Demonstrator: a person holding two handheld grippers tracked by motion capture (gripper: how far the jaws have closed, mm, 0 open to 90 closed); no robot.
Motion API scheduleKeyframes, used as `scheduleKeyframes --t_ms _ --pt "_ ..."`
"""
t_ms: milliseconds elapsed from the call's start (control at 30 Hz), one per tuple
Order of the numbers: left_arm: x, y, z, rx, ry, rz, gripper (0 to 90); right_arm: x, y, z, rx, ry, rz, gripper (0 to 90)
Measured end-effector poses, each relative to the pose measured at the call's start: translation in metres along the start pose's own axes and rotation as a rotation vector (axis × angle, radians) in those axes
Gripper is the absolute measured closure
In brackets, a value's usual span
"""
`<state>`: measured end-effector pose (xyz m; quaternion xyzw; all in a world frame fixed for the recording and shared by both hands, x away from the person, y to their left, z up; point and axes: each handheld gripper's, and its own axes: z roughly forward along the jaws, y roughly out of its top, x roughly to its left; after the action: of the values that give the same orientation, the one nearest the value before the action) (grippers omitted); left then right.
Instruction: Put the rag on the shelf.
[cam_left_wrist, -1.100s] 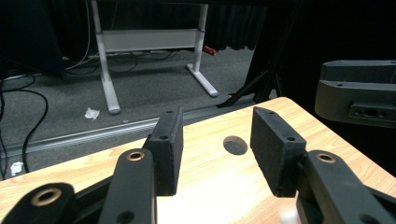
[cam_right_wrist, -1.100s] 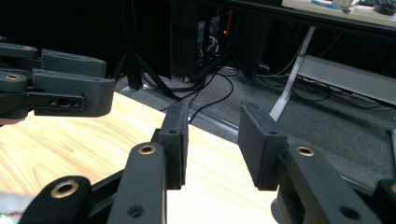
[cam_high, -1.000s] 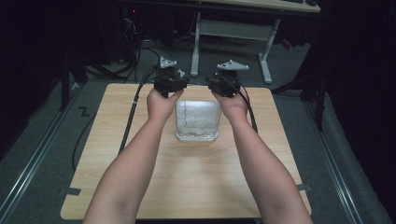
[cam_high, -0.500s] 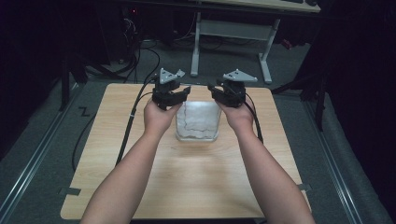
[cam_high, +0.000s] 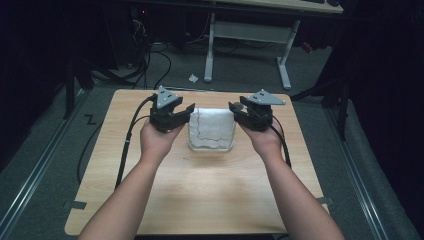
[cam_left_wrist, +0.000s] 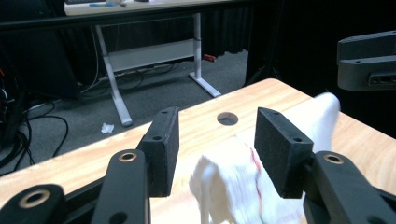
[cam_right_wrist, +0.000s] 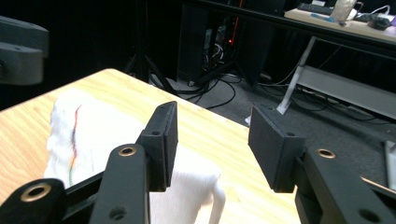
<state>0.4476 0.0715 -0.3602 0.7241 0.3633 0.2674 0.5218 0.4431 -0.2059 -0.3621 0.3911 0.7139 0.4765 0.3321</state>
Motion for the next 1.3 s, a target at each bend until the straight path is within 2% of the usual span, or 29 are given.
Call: scheduleKeyframes --t_ms 33,167,200,367,433,467,500,533,567,600,667,700,733,800,833,900,933,967,1000,1033,1067,1100,1167,1200,1267,1300 --pt "0.001 -0.004 -0.008 -0.003 -0.015 -0.013 50.4 0.001 -0.002 -0.003 -0.006 0.002 -0.006 53.0" --pt "0.0 -0.009 -0.016 -0.001 -0.023 -0.016 49.9 0.005 -0.007 -0.011 -0.01 0.01 -0.006 52.8" --pt "0.0 -0.012 -0.019 0.002 -0.028 -0.013 49.4 0.007 -0.011 -0.015 -0.007 0.01 -0.019 52.3" --pt "0.0 -0.029 -0.027 0.037 -0.075 -0.016 47.3 0.016 -0.026 -0.023 0.002 0.017 -0.033 51.8" --pt "0.001 -0.041 -0.027 0.06 -0.08 -0.015 46.9 0.018 -0.03 -0.024 0.007 0.022 -0.031 51.4" --pt "0.002 -0.049 -0.027 0.073 -0.076 -0.013 46.4 0.022 -0.039 -0.024 0.024 0.028 -0.043 51.2" --pt "0.003 -0.063 -0.027 0.089 -0.089 -0.027 46.2 0.024 -0.043 -0.024 0.033 0.033 -0.041 50.9" --pt "0.003 -0.063 -0.027 0.089 -0.089 -0.027 46.0 0.026 -0.048 -0.024 0.04 0.038 -0.042 50.9" --pt "0.003 -0.071 -0.027 0.098 -0.089 -0.03 45.9 0.028 -0.052 -0.025 0.04 0.039 -0.045 50.9" --pt "0.003 -0.084 -0.028 0.115 -0.094 -0.046 45.9 0.03 -0.056 -0.025 0.051 0.045 -0.046 50.7" --pt "0.003 -0.091 -0.029 0.124 -0.103 -0.056 45.8 0.032 -0.06 -0.025 0.054 0.05 -0.045 50.8" --pt "0.002 -0.103 -0.031 0.142 -0.117 -0.069 45.8 0.035 -0.069 -0.026 0.072 0.062 -0.041 50.6" --pt "0.002 -0.103 -0.031 0.142 -0.117 -0.069 45.7 0.037 -0.074 -0.027 0.073 0.066 -0.041 50.6" --pt "-0.002 -0.115 -0.034 0.162 -0.129 -0.068 45.7 0.039 -0.079 -0.028 0.083 0.07 -0.043 50.4" --pt "-0.003 -0.121 -0.035 0.175 -0.133 -0.063 45.5 0.043 -0.089 -0.03 0.088 0.073 -0.057 50.4" --pt "-0.006 -0.141 -0.04 0.212 -0.137 -0.038 45.1 0.049 -0.099 -0.032 0.104 0.071 -0.067 50.4" --pt "-0.006 -0.141 -0.04 0.212 -0.137 -0.038 45.2 0.052 -0.104 -0.033 0.113 0.078 -0.061 50.4" --pt "-0.006 -0.154 -0.043 0.252 -0.137 -0.036 45.1 0.055 -0.11 -0.034 0.119 0.083 -0.062 50.3" --pt "-0.007 -0.16 -0.046 0.267 -0.142 -0.044 45.1 0.057 -0.115 -0.034 0.132 0.09 -0.06 50.3" --pt "-0.007 -0.16 -0.046 0.267 -0.142 -0.044 45.1 0.057 -0.115 -0.034 0.132 0.09 -0.06 50.3" --pt "-0.009 -0.172 -0.053 0.301 -0.155 -0.041 44.8 0.063 -0.127 -0.036 0.148 0.104 -0.048 50.0" --pt "-0.011 -0.177 -0.057 0.316 -0.154 -0.032 44.3 0.064 -0.133 -0.037 0.157 0.112 -0.046 49.3" --pt "-0.014 -0.182 -0.063 0.319 -0.152 -0.026 43.4 0.066 -0.138 -0.038 0.165 0.114 -0.046 48.9" --pt "-0.02 -0.196 -0.076 0.286 -0.156 -0.038 42.6 0.069 -0.149 -0.044 0.165 0.105 -0.049 48.2" --pt "-0.022 -0.202 -0.081 0.289 -0.152 -0.053 45.8 0.069 -0.155 -0.048 0.158 0.099 -0.048 48.0" --pt "-0.023 -0.203 -0.083 0.31 -0.156 -0.085 45.8 0.068 -0.162 -0.052 0.157 0.094 -0.051 48.1"
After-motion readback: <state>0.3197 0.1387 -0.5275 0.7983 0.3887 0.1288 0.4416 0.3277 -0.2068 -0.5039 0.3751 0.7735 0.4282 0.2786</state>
